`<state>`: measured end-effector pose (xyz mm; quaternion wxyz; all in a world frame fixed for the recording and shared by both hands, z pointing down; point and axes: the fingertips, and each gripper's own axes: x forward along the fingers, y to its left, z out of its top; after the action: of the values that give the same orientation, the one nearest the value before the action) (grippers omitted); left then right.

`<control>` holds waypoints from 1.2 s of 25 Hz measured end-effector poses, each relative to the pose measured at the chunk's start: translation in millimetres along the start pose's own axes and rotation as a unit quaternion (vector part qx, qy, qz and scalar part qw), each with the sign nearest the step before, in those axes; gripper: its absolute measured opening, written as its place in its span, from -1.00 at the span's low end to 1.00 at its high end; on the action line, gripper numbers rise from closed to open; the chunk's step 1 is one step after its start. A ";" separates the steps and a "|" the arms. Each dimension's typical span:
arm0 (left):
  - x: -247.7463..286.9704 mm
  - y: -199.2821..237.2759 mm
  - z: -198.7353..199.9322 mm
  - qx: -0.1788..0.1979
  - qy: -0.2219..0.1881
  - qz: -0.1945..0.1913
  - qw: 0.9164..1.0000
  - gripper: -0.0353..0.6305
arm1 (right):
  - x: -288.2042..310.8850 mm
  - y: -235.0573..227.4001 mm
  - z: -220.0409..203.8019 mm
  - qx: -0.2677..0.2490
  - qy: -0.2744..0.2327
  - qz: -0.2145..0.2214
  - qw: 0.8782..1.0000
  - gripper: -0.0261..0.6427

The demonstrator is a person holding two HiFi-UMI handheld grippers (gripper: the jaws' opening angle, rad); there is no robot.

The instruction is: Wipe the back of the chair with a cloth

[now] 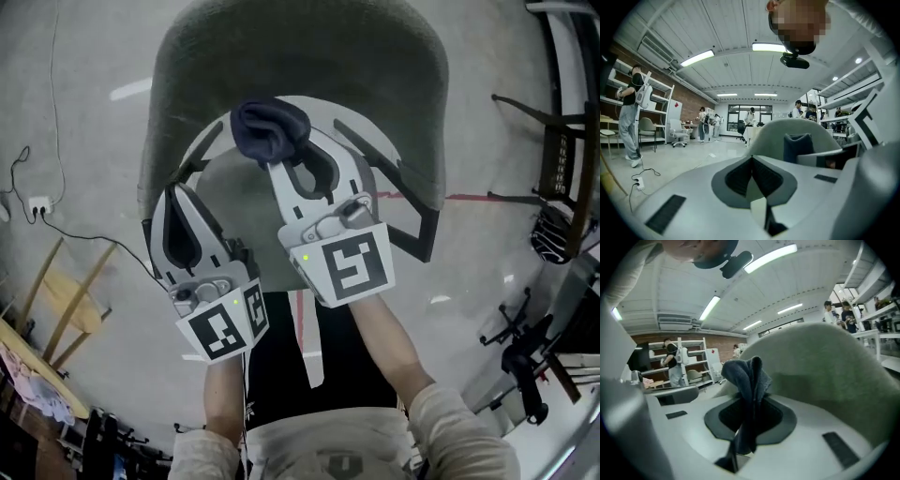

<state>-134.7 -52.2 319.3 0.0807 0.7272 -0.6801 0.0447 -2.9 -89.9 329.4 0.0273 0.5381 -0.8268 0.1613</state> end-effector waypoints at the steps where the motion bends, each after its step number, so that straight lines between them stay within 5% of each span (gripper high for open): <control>1: -2.6 7.7 -2.4 -0.002 0.001 0.012 1.000 -0.85 | 5.5 14.4 -4.9 -0.002 0.006 0.025 1.000 -0.75; 7: -21.8 60.5 -20.0 -0.028 0.005 0.094 0.995 -0.85 | 36.7 87.0 -40.4 -0.044 0.042 0.158 0.986 -0.75; 17: -58.9 93.6 -40.5 -0.054 0.014 0.157 0.986 -0.85 | 52.0 155.7 -94.0 -0.121 0.099 0.259 0.953 -0.75; 30: -61.6 96.1 -37.0 -0.054 0.015 0.171 0.984 -0.85 | 67.3 156.5 -93.4 -0.137 0.113 0.251 0.952 -0.75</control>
<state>-233.2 8.9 350.3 0.1207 0.5944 -0.7944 0.0320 -183.8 -63.9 395.4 0.1530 0.2829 -0.9407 0.1083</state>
